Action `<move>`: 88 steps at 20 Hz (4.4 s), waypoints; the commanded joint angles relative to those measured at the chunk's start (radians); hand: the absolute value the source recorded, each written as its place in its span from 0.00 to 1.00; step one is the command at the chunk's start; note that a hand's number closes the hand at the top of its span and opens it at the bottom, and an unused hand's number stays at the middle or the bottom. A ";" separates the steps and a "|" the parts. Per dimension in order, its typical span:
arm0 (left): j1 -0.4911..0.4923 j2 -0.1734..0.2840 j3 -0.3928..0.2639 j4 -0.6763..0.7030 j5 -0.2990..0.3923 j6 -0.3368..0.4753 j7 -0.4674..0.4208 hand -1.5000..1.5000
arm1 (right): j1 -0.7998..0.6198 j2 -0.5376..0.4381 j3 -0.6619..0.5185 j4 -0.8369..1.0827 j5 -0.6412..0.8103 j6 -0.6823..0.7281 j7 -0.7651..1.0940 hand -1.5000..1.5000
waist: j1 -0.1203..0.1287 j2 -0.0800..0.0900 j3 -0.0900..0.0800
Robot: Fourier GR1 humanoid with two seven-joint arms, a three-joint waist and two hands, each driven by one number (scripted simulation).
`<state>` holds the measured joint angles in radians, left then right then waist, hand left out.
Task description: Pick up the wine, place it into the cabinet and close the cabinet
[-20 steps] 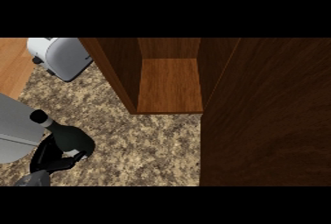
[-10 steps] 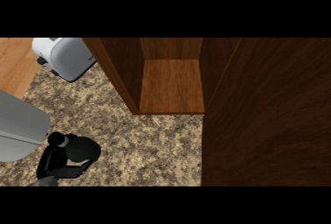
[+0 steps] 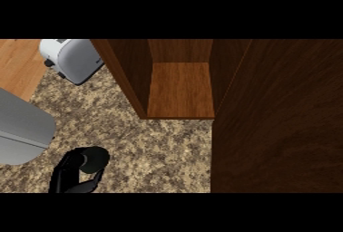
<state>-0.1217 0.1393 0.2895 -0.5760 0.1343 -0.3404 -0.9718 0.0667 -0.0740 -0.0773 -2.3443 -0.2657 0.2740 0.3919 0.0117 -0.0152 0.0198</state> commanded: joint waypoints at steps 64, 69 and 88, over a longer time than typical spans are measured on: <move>-0.319 -0.139 -0.799 -0.484 0.399 0.910 0.444 1.00 | 0.051 0.028 -0.002 0.051 0.028 0.048 -0.092 0.00 | -0.026 0.017 -0.020; -0.377 -0.139 -0.768 -0.372 0.465 0.876 0.423 1.00 | -0.026 0.001 -0.034 0.074 -0.015 0.026 -0.041 0.00 | -0.024 0.017 -0.020; -0.546 -0.139 -0.802 0.031 0.805 0.664 0.175 1.00 | 0.034 0.049 0.053 0.022 0.030 0.028 -0.037 0.00 | -0.046 0.022 -0.021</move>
<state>-0.6308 0.0002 -0.4672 -0.6450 0.8584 0.3439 -0.7274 0.0824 -0.0589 -0.0849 -2.2932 -0.2791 0.3133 0.3547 -0.0232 0.0042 -0.0005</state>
